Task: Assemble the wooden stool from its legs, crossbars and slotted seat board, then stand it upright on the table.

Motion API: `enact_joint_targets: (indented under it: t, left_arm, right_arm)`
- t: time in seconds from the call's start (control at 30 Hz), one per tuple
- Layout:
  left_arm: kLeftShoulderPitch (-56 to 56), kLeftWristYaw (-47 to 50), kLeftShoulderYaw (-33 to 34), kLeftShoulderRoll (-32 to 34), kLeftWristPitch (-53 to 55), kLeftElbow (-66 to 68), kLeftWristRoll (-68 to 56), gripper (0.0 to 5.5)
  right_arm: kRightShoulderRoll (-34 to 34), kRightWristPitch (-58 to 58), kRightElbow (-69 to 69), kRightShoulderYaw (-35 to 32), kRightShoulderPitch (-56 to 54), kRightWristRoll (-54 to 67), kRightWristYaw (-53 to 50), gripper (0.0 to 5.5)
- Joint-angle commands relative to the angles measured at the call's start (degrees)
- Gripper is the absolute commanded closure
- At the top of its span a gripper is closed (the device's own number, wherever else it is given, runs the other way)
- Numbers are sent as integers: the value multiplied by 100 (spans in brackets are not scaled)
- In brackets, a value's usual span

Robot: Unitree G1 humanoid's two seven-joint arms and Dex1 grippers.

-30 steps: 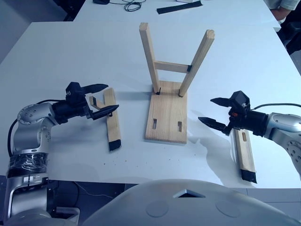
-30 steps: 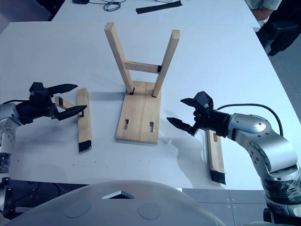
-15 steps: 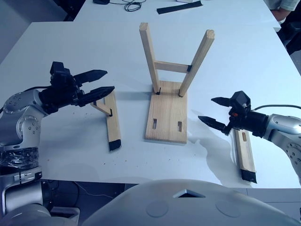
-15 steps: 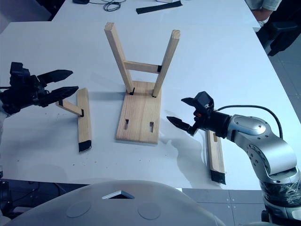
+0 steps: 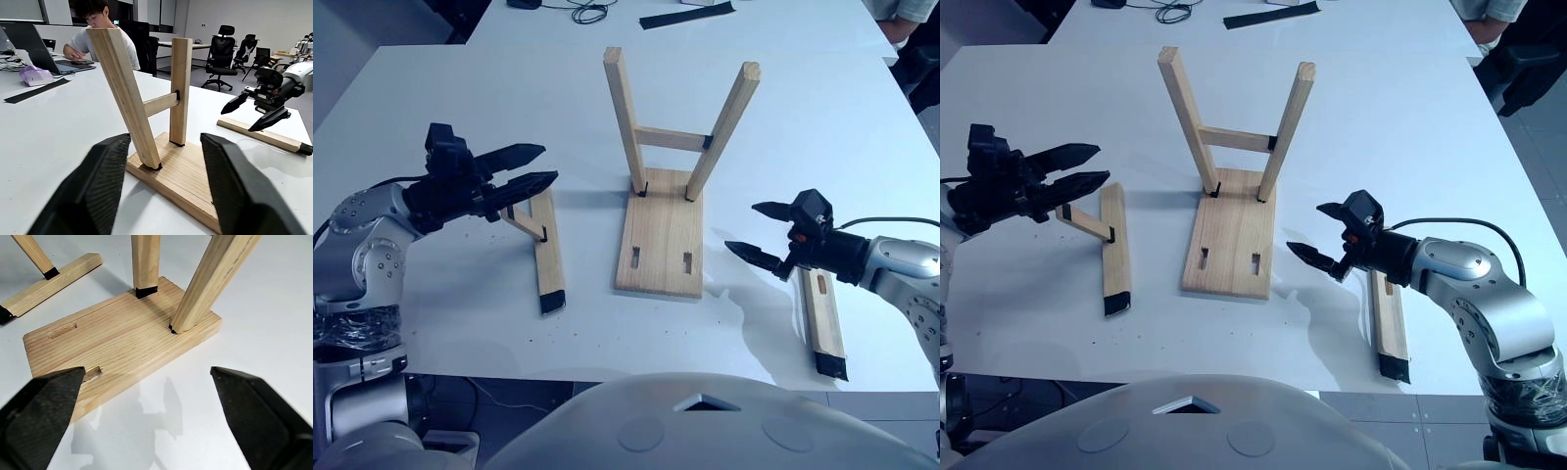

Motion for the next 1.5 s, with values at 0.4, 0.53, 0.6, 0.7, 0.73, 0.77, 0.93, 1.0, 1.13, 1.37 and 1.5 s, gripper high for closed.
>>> enact_joint_targets:
  t: [0.4, 0.53, 0.6, 0.7, 0.73, 0.77, 0.93, 1.0, 1.13, 1.37, 1.5]
  left_arm:
    - [-910, 294, 882, 504, 1046, -281, -1229, 305]
    - [-953, 419, 903, 482, 1248, -465, -1450, 305]
    - [-929, 453, 890, 451, 1258, -496, -1453, 305]
    - [-859, 433, 836, 387, 1166, -460, -1334, 305]
    - [-816, 430, 820, 362, 1133, -469, -1298, 305]
    - [-759, 434, 809, 331, 1111, -498, -1275, 305]
    - [296, 177, 210, -124, 484, -334, -518, 305]
    - [690, 30, -103, -289, 38, 27, -46, 305]
    - [768, -2, -351, -510, -376, 531, 279, 305]
    - [276, 87, -299, -447, -154, 442, -88, 305]
    - [95, 162, -225, -394, 77, 270, -247, 305]
  right_arm:
    - [-90, -7, -90, -96, -42, -3, 94, 76]
    - [-84, 21, -124, -76, -61, 5, 82, 76]
    - [-90, 31, -138, -77, -64, 14, 90, 76]
    - [-107, 38, -136, -65, -84, 20, 114, 76]
    - [-115, 39, -128, -54, -100, 19, 126, 76]
    - [-127, 41, -117, -46, -120, 22, 145, 76]
    - [-166, 39, -22, 37, -182, -28, 236, 76]
    - [-153, 17, 2, 76, -178, -57, 239, 76]
    - [-77, -20, 55, 117, -239, -77, 190, 76]
    - [-12, -13, -26, 96, -192, -76, 114, 76]
    - [39, -31, -67, 101, -135, -90, 55, 76]
